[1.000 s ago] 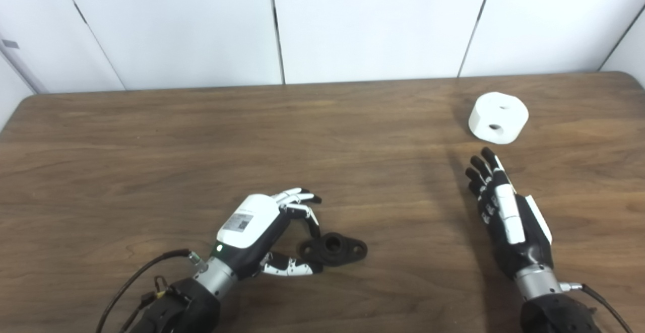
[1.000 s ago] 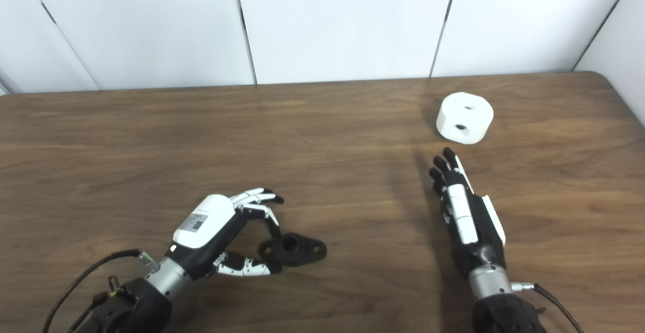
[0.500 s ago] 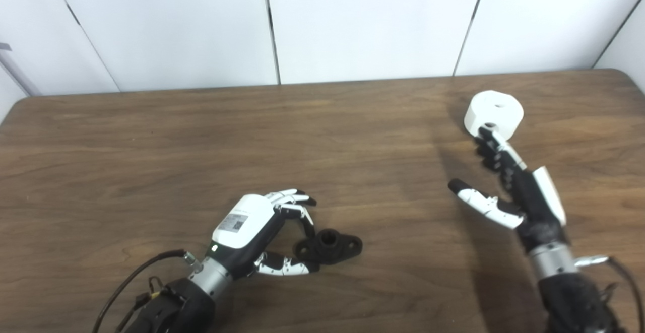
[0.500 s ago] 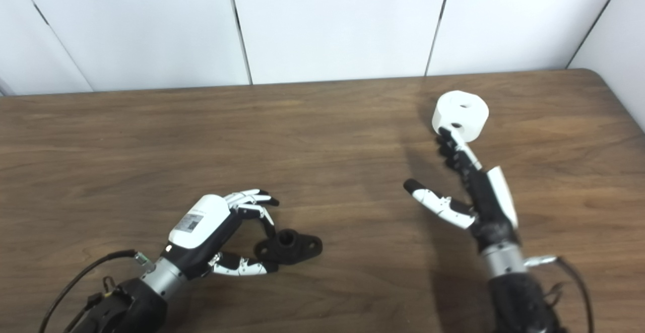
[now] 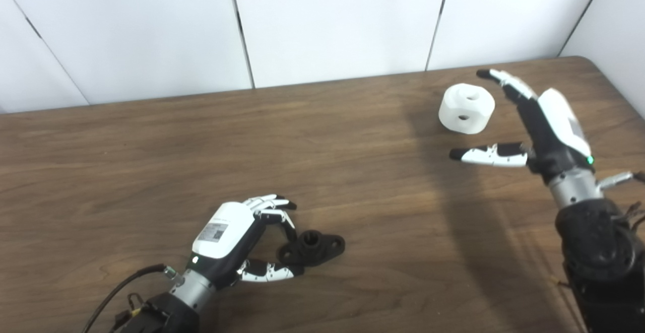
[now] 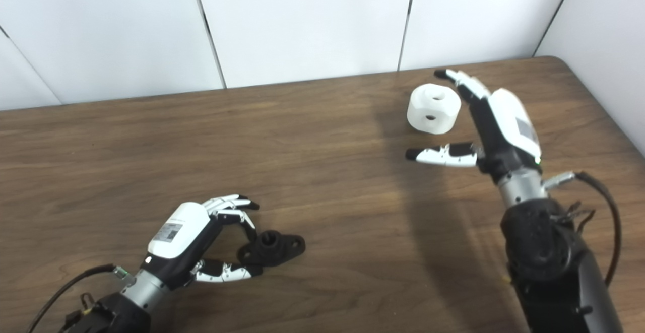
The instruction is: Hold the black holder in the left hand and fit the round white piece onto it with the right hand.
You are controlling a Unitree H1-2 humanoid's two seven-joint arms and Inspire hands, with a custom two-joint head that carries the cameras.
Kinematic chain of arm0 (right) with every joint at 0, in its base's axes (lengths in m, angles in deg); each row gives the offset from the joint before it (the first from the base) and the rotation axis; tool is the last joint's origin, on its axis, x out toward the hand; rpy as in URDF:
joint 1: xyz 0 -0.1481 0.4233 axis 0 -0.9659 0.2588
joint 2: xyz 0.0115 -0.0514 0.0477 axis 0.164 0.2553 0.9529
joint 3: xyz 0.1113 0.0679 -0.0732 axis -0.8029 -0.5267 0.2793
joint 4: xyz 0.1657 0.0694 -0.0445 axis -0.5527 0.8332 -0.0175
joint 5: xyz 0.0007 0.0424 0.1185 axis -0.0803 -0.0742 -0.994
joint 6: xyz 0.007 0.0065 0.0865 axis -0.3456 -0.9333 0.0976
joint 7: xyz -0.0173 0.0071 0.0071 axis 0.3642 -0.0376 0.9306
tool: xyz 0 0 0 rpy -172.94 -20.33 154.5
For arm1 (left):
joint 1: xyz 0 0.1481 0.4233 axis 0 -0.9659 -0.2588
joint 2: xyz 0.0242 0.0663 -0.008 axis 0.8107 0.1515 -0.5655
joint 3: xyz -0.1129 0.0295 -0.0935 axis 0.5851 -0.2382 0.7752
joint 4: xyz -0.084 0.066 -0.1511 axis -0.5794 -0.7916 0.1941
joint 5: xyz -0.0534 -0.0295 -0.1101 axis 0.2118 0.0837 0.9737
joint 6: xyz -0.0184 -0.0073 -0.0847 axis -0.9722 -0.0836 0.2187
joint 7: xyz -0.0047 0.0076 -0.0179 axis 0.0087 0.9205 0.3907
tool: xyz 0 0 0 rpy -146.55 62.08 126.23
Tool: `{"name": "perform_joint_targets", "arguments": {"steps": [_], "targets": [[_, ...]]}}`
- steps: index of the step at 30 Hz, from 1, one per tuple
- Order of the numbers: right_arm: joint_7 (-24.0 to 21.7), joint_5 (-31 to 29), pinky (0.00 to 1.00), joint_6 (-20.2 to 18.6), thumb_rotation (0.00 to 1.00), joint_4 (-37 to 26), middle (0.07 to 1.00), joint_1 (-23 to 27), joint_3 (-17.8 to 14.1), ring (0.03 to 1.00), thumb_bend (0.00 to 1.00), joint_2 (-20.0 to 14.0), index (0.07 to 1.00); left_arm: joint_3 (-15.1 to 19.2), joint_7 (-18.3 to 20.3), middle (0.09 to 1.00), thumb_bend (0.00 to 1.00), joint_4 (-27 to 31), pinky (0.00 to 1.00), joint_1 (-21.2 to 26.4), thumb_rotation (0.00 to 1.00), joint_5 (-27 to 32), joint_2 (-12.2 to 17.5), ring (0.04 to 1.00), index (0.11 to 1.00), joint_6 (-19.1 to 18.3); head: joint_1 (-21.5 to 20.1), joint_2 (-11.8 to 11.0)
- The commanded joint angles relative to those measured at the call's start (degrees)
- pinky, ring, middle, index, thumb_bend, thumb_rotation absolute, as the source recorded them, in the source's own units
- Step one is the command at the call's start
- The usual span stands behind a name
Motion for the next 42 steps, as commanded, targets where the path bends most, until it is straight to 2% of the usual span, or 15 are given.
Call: {"name": "perform_joint_targets", "arguments": {"steps": [1, 5, 8, 14, 20, 26, 30, 37, 42], "targets": [[0.5, 1.8, 0.9, 1.6, 0.22, 0.4, 0.917, 3.1, -1.2, 0.961, 0.82, -2.2, 0.837, -0.4, 2.0, 0.806, 0.51, -2.6, 0.82, -1.4, 0.05, -2.5, 1.0, 0.859, 0.489, -2.1, -0.2, -0.1], [-0.4, 3.1, 0.92, 1.6, 0.23, 3.3, 0.935, 6.3, -1.1, 0.988, 0.83, -4.2, 0.835, -0.4, 1.6, 0.805, 0.51, -2.9, 0.81, -1.4, 0.05, -2.9, 1.0, 0.856, 0.489, -1.8, -0.9, -0.6], [-1.5, 3.7, 0.99, 0.9, 0.23, 5.7, 0.968, 9.1, -0.9, 0.999, 0.84, -5.7, 0.835, -0.4, 1.4, 0.805, 0.51, -2.9, 0.81, -1.5, 0.05, -3.0, 0.9, 0.858, 0.489, -1.7, -1.1, -0.8], [-5.9, 5.6, 1.0, -1.9, 0.24, 11.6, 1.0, 14.9, 0.4, 1.0, 0.88, -8.2, 0.807, -0.7, 1.4, 0.81, 0.51, -3.1, 0.82, -1.5, 0.05, -3.0, 0.8, 0.865, 0.489, -1.9, -2.0, -1.4], [-12.1, 9.1, 1.0, -2.7, 0.28, 19.0, 1.0, 19.7, 4.3, 1.0, 0.97, -11.6, 0.778, -1.0, 1.0, 0.808, 0.51, -3.1, 0.82, -1.5, 0.05, -3.3, 0.6, 0.862, 0.489, -1.7, -2.6, -1.7], [-18.7, 12.7, 1.0, -2.8, 0.31, 24.5, 1.0, 23.3, 6.0, 1.0, 1.0, -12.2, 0.765, -1.1, 0.7, 0.806, 0.51, -3.2, 0.82, -1.4, 0.05, -3.3, 0.0, 0.859, 0.489, -2.0, -2.5, -1.8], [-22.9, 14.4, 1.0, -2.8, 0.29, 28.2, 1.0, 25.7, 6.9, 1.0, 1.0, -12.2, 0.759, -1.2, 0.8, 0.808, 0.51, -3.3, 0.81, -1.2, 0.05, -3.9, -0.5, 0.86, 0.489, -2.4, -2.4, -1.9], [-26.0, 15.4, 1.0, -2.7, 0.3, 32.4, 1.0, 29.1, 9.0, 1.0, 1.0, -13.1, 0.754, -1.1, 1.2, 0.81, 0.51, -3.2, 0.81, -1.2, 0.05, -4.5, -1.1, 0.863, 0.489, -2.9, -2.3, -2.1], [-25.8, 14.7, 1.0, -2.6, 0.32, 33.7, 1.0, 29.8, 10.2, 1.0, 1.0, -13.5, 0.755, -1.0, 1.1, 0.808, 0.51, -3.3, 0.81, -1.2, 0.05, -4.9, -1.3, 0.862, 0.489, -2.8, -2.2, -2.1]]}}
